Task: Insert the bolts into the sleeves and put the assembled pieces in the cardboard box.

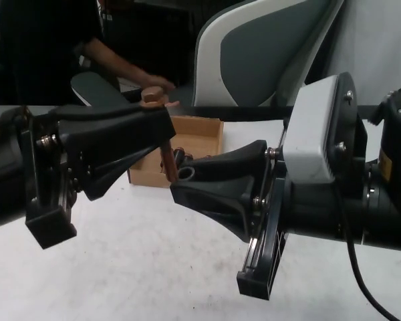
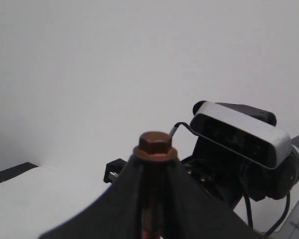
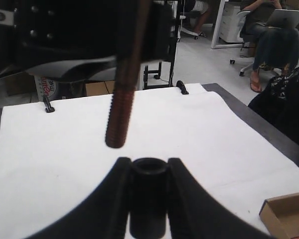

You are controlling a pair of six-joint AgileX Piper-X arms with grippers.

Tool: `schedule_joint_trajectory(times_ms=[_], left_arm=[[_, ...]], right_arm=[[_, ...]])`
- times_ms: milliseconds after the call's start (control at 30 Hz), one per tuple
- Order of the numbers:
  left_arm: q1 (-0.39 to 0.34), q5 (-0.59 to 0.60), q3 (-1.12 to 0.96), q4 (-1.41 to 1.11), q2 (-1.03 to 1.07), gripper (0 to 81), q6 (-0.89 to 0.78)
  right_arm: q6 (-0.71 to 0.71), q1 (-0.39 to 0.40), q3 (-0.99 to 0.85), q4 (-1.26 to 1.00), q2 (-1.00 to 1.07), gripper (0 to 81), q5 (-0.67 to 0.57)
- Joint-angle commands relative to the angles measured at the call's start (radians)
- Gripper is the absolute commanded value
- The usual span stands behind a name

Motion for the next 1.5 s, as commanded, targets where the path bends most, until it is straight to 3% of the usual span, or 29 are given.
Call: schedule_joint_trajectory(times_ms=[0, 1467], left_arm=[[-0.004, 0.011, -0.004, -0.056, -0.002, 0.8, 0.055], [-0.004, -0.014, -0.004, -0.056, -0.001, 0.8, 0.077]], right_arm=[[-0.01, -0.006, -0.015, -0.014, -0.001, 0.2, -0.016], [0.127, -0.005, -0.035, -0.134, -0.001, 0.2, -0.127]])
